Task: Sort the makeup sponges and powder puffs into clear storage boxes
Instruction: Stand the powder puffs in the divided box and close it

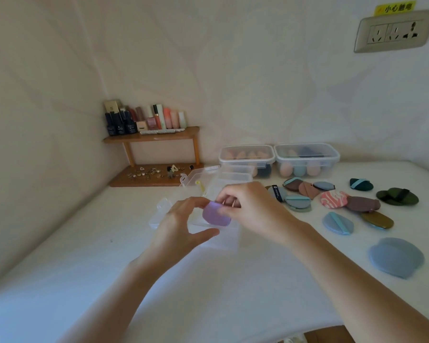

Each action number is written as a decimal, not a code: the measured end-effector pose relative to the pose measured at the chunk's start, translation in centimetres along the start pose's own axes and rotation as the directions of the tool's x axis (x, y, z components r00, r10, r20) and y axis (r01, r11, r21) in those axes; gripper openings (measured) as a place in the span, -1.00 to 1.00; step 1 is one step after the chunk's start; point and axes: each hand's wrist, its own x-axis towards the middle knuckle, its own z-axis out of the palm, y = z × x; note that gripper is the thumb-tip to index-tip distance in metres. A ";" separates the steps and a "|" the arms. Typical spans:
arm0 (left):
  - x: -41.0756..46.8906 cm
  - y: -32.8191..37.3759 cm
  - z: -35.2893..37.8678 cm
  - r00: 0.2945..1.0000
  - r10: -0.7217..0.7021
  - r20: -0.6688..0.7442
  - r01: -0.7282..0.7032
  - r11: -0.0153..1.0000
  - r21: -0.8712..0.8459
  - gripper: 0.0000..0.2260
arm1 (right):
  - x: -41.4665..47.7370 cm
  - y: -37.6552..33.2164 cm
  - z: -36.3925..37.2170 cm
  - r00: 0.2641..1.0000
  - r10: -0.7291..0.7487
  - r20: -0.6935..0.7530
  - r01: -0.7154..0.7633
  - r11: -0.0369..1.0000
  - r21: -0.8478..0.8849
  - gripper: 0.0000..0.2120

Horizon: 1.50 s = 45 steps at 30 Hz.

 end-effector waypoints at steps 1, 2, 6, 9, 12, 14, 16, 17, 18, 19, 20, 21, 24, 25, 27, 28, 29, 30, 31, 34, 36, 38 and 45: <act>0.0 0.2 0.2 1.000 0.012 -0.003 -0.012 1.000 -0.003 -0.58 | 0.0 0.1 0.2 1.000 0.015 0.024 -0.014 0.999 -0.038 -0.92; -0.1 0.4 0.3 1.000 0.009 -0.001 -0.009 1.000 -0.020 -0.60 | -0.1 0.1 0.3 0.998 0.019 0.054 -0.015 0.997 -0.075 -0.90; -0.3 1.0 0.9 1.000 0.012 0.025 -0.011 0.999 -0.053 -0.67 | -0.4 -0.1 0.1 0.988 0.028 0.155 -0.010 0.993 -0.115 -0.80; -0.4 1.1 1.0 0.999 0.009 0.045 -0.008 1.000 -0.030 -0.70 | -0.5 0.1 -0.1 0.981 0.025 0.193 -0.003 0.994 -0.111 -0.64; -0.2 1.1 0.9 0.995 0.055 0.083 -0.057 0.998 0.020 -0.73 | -0.7 0.7 -0.9 0.984 -0.002 0.179 0.007 1.000 -0.028 -0.81; -0.1 1.2 0.8 0.990 0.087 0.112 -0.095 0.993 0.064 -0.78 | -0.6 2.0 -2.4 0.994 0.021 0.106 -0.029 0.997 0.073 -0.85; -0.1 1.4 0.9 0.989 0.092 0.112 -0.104 0.989 0.104 -0.79 | -0.4 4.0 -4.5 0.993 0.108 0.050 -0.112 0.989 0.100 -0.85; -0.2 1.5 1.0 0.991 0.088 0.099 -0.099 0.988 0.117 -0.77 | -0.2 5.4 -5.5 0.986 0.163 0.034 -0.166 0.981 0.097 -0.84; -0.1 1.6 1.1 0.993 0.086 0.086 -0.097 0.987 0.129 -0.74 | -0.2 6.8 -6.5 0.976 0.218 0.025 -0.220 0.971 0.089 -0.84; -0.1 1.6 1.3 0.993 0.092 0.078 -0.103 0.984 0.144 -0.70 | -0.3 8.1 -7.3 0.960 0.279 0.016 -0.280 0.957 0.080 -0.85; 0.0 1.7 1.5 0.991 0.107 0.076 -0.118 0.981 0.154 -0.68 | -0.5 9.4 -8.0 0.941 0.338 0.003 -0.337 0.938 0.078 -0.86; 0.1 1.8 1.7 0.989 0.121 0.082 -0.133 0.978 0.162 -0.68 | -0.6 10.7 -8.5 0.920 0.393 -0.007 -0.392 0.918 0.065 -0.87; 0.4 2.1 2.0 0.985 0.126 0.122 -0.153 0.958 0.244 -0.63 | -0.7 13.7 -9.5 0.858 0.509 0.062 -0.510 0.860 -0.007 -0.93; 0.6 2.2 2.1 0.984 0.118 0.133 -0.153 0.945 0.290 -0.60 | -0.7 14.3 -9.6 0.836 0.538 0.105 -0.539 0.842 -0.025 -0.96; 0.9 2.6 2.1 0.977 0.140 0.158 -0.189 0.914 0.359 -0.59 | -0.7 14.5 -9.5 0.814 0.560 0.152 -0.558 0.827 -0.063 -0.85; 1.1 2.9 2.0 0.971 0.167 0.171 -0.222 0.894 0.389 -0.60 | -0.6 14.3 -9.4 0.810 0.564 0.162 -0.555 0.826 -0.097 -0.73; 1.3 3.2 1.9 0.964 0.189 0.185 -0.252 0.871 0.421 -0.60 | -0.5 14.0 -9.2 0.805 0.570 0.166 -0.551 0.821 -0.146 -0.62; 1.4 3.5 1.9 0.956 0.213 0.201 -0.283 0.849 0.446 -0.63 | -0.4 13.8 -9.0 0.807 0.565 0.171 -0.535 0.823 -0.191 -0.58; 1.6 3.6 2.0 0.948 0.227 0.223 -0.307 0.837 0.453 -0.66 | -0.3 13.6 -8.8 0.810 0.562 0.168 -0.522 0.822 -0.228 -0.59; 2.0 3.6 2.4 0.927 0.231 0.295 -0.339 0.854 0.396 -0.75 | 0.1 13.7 -8.6 0.837 0.534 0.116 -0.496 0.831 -0.251 -0.76; 2.3 3.4 2.5 0.919 0.222 0.328 -0.329 0.888 0.322 -0.77 | 0.0 13.6 -8.7 0.838 0.531 0.122 -0.491 0.833 -0.256 -0.72; 2.4 3.5 2.3 0.926 0.174 0.335 -0.272 0.923 0.272 -0.81 | -0.1 13.5 -8.4 0.851 0.512 0.115 -0.454 0.829 -0.327 -0.64; 2.3 2.1 2.7 0.925 0.236 0.297 -0.301 0.933 0.196 -0.84 | 0.4 13.6 -7.7 0.890 0.455 0.010 -0.410 0.812 -0.415 -0.72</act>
